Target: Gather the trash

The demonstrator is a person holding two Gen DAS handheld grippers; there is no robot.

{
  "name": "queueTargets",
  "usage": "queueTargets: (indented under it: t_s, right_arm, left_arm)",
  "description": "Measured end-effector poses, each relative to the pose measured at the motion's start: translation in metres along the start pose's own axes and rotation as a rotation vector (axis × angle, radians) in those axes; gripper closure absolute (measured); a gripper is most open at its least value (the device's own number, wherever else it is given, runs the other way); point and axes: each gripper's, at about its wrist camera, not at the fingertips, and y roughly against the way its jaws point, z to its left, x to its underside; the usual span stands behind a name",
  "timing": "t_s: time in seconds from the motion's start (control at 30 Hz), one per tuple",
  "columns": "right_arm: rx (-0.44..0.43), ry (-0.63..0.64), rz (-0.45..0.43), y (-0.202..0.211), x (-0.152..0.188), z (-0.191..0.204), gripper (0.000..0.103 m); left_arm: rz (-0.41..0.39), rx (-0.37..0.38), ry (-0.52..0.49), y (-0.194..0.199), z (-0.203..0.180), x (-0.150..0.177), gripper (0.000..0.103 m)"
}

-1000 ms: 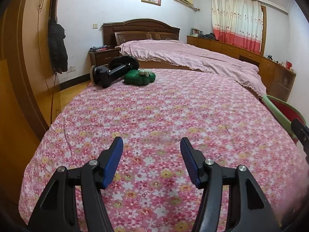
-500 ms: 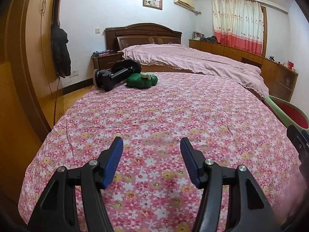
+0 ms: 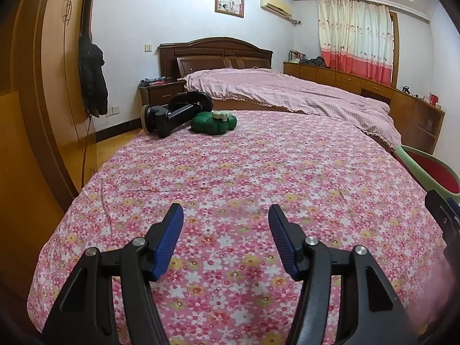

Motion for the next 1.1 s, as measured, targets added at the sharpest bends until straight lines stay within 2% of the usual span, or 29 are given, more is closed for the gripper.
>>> queueTargets:
  t_s: [1.1]
  right_arm:
    - [-0.013,-0.029,0.009,0.0004,-0.0011,-0.0063,0.019]
  left_arm:
    - [0.0,-0.001,0.006,0.0018,-0.0001,0.0015,0.042]
